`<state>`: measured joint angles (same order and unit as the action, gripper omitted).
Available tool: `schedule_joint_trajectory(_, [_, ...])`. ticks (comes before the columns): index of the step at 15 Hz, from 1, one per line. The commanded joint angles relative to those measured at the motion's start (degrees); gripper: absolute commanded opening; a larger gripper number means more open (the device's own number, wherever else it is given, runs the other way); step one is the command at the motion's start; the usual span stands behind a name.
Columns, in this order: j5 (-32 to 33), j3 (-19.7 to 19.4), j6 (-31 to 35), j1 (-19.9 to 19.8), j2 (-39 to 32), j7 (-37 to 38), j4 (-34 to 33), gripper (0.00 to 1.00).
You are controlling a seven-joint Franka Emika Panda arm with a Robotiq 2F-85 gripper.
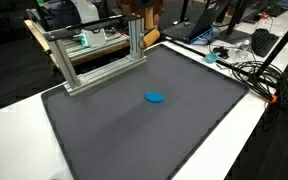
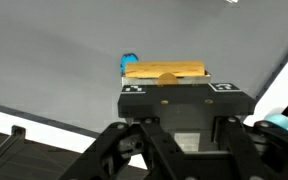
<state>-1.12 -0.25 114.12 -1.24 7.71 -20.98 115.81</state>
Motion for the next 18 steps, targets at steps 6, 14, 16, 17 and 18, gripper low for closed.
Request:
schedule_joint_trajectory(6, [6.02,-0.64,5.46,-0.08,-0.19,15.32,1.62,0.48])
schedule_joint_trajectory(14, [-0.52,-2.00,1.27,-0.29,2.53,12.16,8.05,0.23])
schedule_joint_trajectory(16, [1.02,-1.85,4.44,-0.52,4.71,14.97,11.77,0.23])
schedule_joint_trajectory(17, [1.08,-1.84,4.66,-0.51,5.75,15.57,13.31,0.23])
schedule_joint_trajectory(18, [1.71,-1.69,5.36,-0.54,6.80,16.68,14.93,0.23])
